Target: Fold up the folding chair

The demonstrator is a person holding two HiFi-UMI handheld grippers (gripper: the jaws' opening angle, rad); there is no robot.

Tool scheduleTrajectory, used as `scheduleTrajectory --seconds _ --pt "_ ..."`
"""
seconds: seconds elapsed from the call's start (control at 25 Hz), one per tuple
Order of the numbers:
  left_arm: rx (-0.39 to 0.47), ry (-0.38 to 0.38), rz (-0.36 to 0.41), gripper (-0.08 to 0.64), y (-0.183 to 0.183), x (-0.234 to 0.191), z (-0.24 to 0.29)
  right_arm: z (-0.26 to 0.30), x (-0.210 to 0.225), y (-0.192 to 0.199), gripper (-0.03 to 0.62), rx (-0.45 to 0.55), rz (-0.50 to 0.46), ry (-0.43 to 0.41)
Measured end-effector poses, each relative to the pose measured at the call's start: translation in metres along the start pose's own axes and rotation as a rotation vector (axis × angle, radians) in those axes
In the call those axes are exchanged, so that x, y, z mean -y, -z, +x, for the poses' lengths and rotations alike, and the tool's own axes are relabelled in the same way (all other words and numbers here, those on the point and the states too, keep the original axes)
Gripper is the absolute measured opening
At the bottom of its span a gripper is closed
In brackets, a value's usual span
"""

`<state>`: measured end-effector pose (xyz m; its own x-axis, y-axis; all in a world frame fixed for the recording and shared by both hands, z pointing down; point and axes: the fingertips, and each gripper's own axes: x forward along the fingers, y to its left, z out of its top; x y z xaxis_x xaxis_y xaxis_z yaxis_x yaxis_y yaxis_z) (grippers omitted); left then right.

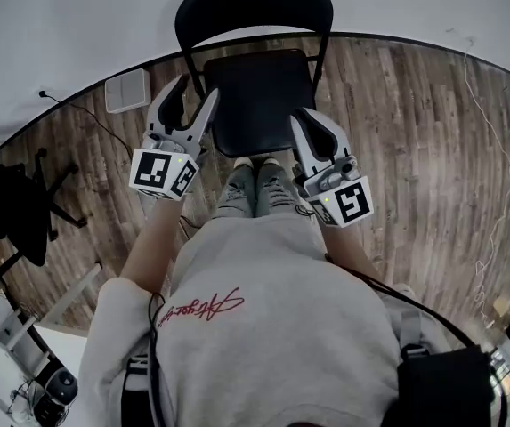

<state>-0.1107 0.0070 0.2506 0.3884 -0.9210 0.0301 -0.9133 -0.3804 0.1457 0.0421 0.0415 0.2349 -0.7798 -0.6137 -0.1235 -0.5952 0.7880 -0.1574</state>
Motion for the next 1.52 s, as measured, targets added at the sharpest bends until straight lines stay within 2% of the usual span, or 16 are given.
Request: scheduleTrajectory --seconds 0.04,0.08,0.12,0.2,0.28,0.36,0.56,0.72,0.8,1.0,1.12,1.2,1.32,1.44,1.52 --pt "-0.037 -0.001 -0.012 0.240 0.015 -0.010 0.009 0.000 0.008 0.019 0.026 -0.027 0.058 0.028" --pt "-0.079 -0.010 -0.033 0.251 0.033 -0.022 0.018 -0.001 0.016 0.041 0.088 -0.056 0.130 0.057" --pt "-0.127 -0.028 -0.061 0.267 0.053 -0.037 0.026 -0.003 0.022 0.066 0.179 -0.087 0.215 0.086" --pt "-0.233 -0.067 -0.113 0.291 0.100 -0.068 0.042 -0.013 0.032 0.119 0.197 -0.140 0.421 0.157" --pt "-0.336 -0.100 -0.144 0.302 0.145 -0.099 0.054 -0.031 0.035 0.175 0.210 -0.182 0.636 0.264" --pt "-0.418 -0.133 -0.171 0.310 0.185 -0.130 0.065 -0.054 0.032 0.233 0.223 -0.237 0.787 0.376" --pt "-0.526 -0.234 -0.194 0.331 0.252 -0.196 0.089 -0.107 0.024 0.369 0.244 -0.441 0.875 0.556" --pt "-0.558 -0.199 -0.196 0.342 0.278 -0.217 0.103 -0.138 0.030 0.437 0.250 -0.482 1.080 0.728" --pt "-0.552 -0.158 -0.211 0.345 0.282 -0.219 0.109 -0.141 0.036 0.457 0.250 -0.470 1.142 0.789" --pt "-0.546 -0.102 -0.183 0.345 0.284 -0.222 0.119 -0.138 0.057 0.478 0.253 -0.269 1.255 0.902" --pt "-0.543 -0.081 -0.195 0.345 0.288 -0.222 0.126 -0.139 0.055 0.499 0.253 -0.293 1.320 0.908" --pt "-0.542 -0.071 -0.215 0.345 0.292 -0.221 0.129 -0.138 0.055 0.509 0.261 -0.282 1.347 0.874" --pt "-0.541 -0.049 -0.219 0.345 0.293 -0.219 0.134 -0.133 0.056 0.511 0.261 -0.175 1.394 0.736" --pt "-0.533 -0.001 -0.200 0.345 0.293 -0.213 0.144 -0.123 0.063 0.509 0.261 -0.097 1.377 0.554" --pt "-0.525 0.014 -0.174 0.344 0.291 -0.211 0.149 -0.121 0.065 0.512 0.261 -0.057 1.399 0.488"
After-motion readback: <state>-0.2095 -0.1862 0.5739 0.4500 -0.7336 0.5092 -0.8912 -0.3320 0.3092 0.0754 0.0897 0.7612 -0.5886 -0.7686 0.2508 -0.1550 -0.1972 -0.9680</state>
